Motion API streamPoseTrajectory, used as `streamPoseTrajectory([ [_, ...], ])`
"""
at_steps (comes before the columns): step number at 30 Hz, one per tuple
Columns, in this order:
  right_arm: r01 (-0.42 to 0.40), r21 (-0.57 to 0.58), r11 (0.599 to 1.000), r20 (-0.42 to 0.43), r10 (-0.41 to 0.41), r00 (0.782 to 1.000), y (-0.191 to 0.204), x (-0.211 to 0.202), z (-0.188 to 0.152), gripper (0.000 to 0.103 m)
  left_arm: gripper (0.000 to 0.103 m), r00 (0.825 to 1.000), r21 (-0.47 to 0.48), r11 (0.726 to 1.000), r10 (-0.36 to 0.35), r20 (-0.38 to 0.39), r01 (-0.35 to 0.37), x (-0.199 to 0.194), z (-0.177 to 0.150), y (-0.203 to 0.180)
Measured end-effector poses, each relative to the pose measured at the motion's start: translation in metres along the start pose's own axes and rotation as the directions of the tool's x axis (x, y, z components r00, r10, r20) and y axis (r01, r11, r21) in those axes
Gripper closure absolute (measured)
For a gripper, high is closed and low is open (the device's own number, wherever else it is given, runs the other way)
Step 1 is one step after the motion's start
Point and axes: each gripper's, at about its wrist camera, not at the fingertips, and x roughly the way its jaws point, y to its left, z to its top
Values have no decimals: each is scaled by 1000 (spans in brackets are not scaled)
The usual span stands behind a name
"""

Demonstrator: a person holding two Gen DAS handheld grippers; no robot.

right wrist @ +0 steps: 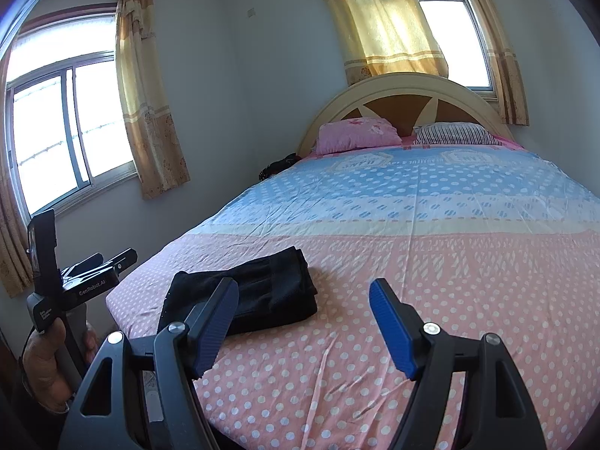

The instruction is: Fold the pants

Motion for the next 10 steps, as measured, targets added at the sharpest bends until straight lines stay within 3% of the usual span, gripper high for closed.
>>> streamPoseTrajectory([
  [10, 5, -3, 1000, -18, -5, 1000, 0, 4, -4, 29, 0, 998, 26, 998, -57, 26, 56, -2, -5, -6],
])
